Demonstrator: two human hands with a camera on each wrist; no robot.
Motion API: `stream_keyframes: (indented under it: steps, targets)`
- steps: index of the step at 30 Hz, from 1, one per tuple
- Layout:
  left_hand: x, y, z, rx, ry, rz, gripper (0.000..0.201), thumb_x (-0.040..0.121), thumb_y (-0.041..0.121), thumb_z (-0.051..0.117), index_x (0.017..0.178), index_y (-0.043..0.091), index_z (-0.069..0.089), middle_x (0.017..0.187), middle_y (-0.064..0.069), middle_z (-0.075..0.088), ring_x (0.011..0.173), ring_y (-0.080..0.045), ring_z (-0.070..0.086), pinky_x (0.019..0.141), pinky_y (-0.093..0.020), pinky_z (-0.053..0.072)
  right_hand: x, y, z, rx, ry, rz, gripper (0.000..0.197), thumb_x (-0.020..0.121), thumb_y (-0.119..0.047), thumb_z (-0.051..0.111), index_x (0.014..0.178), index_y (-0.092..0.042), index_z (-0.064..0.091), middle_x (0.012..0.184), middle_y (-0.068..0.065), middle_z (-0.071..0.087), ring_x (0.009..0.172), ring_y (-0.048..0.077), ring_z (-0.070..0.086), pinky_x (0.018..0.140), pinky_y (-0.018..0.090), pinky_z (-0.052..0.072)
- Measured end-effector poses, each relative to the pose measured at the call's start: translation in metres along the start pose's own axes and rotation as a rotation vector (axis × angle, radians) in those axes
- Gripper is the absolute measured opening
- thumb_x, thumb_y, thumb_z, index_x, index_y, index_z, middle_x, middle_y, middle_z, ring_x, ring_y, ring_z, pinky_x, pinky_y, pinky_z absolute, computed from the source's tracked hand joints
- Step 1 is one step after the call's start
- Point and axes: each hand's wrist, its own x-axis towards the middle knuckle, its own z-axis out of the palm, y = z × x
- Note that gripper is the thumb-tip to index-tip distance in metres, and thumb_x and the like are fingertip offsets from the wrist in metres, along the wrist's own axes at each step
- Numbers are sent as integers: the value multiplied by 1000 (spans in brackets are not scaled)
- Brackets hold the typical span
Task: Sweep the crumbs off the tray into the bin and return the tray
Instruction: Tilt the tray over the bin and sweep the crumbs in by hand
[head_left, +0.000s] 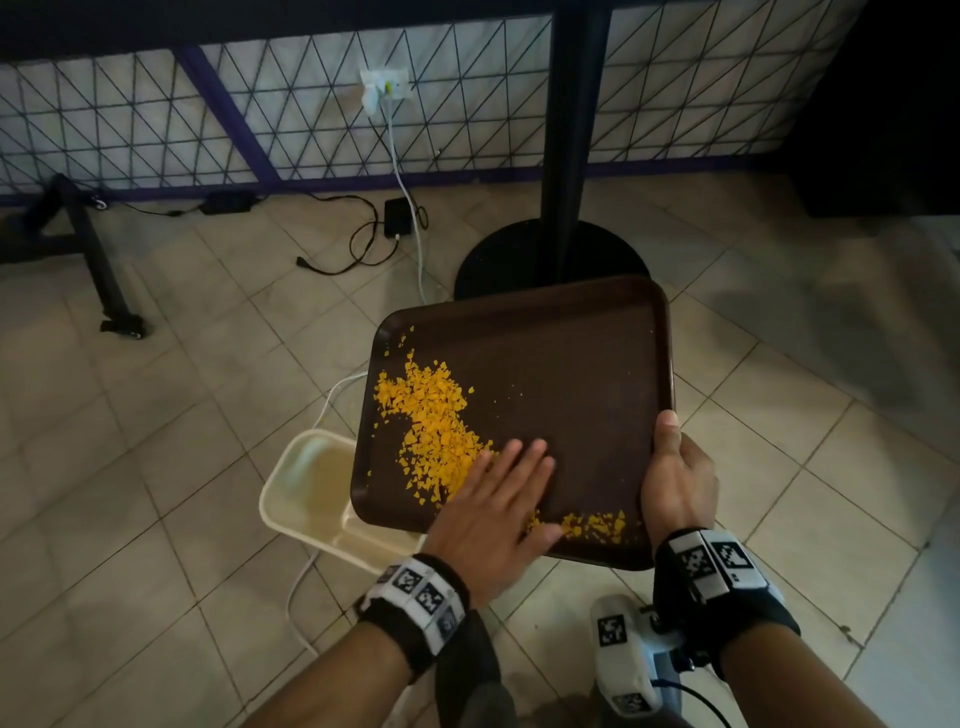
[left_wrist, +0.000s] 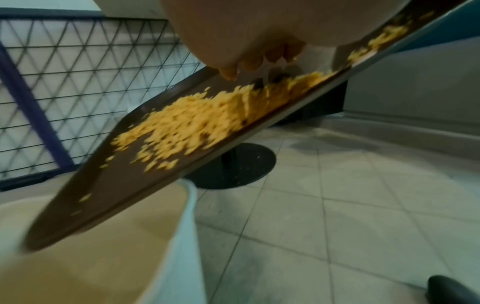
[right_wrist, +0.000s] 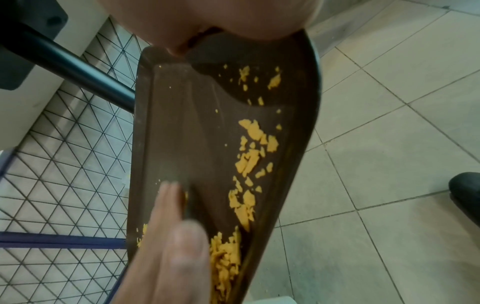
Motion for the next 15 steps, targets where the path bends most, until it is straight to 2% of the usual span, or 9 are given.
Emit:
stream_keyframes:
  steps: [3, 5, 6, 7, 9, 11, 13, 15]
  targets:
    - [18, 39, -3, 10, 74, 181, 68, 101, 58, 23, 156, 19, 11, 164, -1, 4, 151, -23, 1, 122, -46, 3, -1, 0, 3, 7, 3, 13, 56, 96, -55, 29, 112, -15, 64, 109, 13, 66, 90, 27, 56, 83, 35, 43]
    - [20, 54, 0, 83, 23, 323, 75, 95, 54, 36, 155, 18, 12, 164, -6, 8, 150, -28, 2, 121, -50, 1, -3, -1, 5, 18, 6, 16, 56, 95, -56, 28, 111, -16, 64, 110, 13, 67, 96, 30, 60, 89, 41, 47]
    - [17, 55, 3, 101, -4, 350, 78, 91, 51, 39, 155, 18, 8, 164, -7, 6, 150, -29, 0, 120, -51, -1, -3, -1, 5, 14, 6, 14, 56, 96, -55, 28, 111, -16, 64, 111, 13, 67, 97, 30, 60, 89, 41, 47]
    - [11, 52, 8, 88, -9, 338, 79, 91, 49, 38, 156, 19, 3, 165, -6, 3, 151, -29, -2, 120, -50, -4, -3, -1, 4, 10, 6, 9, 56, 96, -54, 27, 112, -15, 64, 110, 13, 66, 96, 29, 59, 88, 39, 46]
    - [-3, 34, 21, 21, 43, 242, 69, 101, 51, 28, 156, 21, 2, 165, 0, -4, 151, -24, -6, 120, -47, -8, -1, -1, 2, 11, 6, 9, 57, 97, -53, 27, 114, -13, 63, 109, 12, 65, 92, 27, 57, 83, 35, 43]
    - [-19, 7, 33, 8, 46, 119, 66, 103, 57, 19, 157, 22, 4, 164, 1, -3, 151, -20, -7, 118, -42, -10, -1, 0, 1, 11, 6, 14, 57, 96, -55, 27, 112, -14, 63, 108, 11, 66, 94, 29, 59, 84, 38, 46]
    - [-35, -22, 41, 31, 3, 13, 66, 103, 58, 18, 157, 22, 3, 164, -1, -1, 150, -18, -9, 118, -42, -8, -1, -1, 2, -1, 2, 9, 59, 95, -56, 26, 110, -14, 64, 108, 11, 66, 96, 31, 60, 86, 42, 48]
    - [-45, -43, 43, 30, -42, -68, 67, 103, 58, 17, 156, 20, 3, 165, -3, 0, 150, -16, -14, 117, -43, -4, -2, -1, 2, -16, 4, -1, 59, 96, -56, 26, 109, -13, 64, 106, 11, 66, 96, 32, 60, 84, 41, 47]
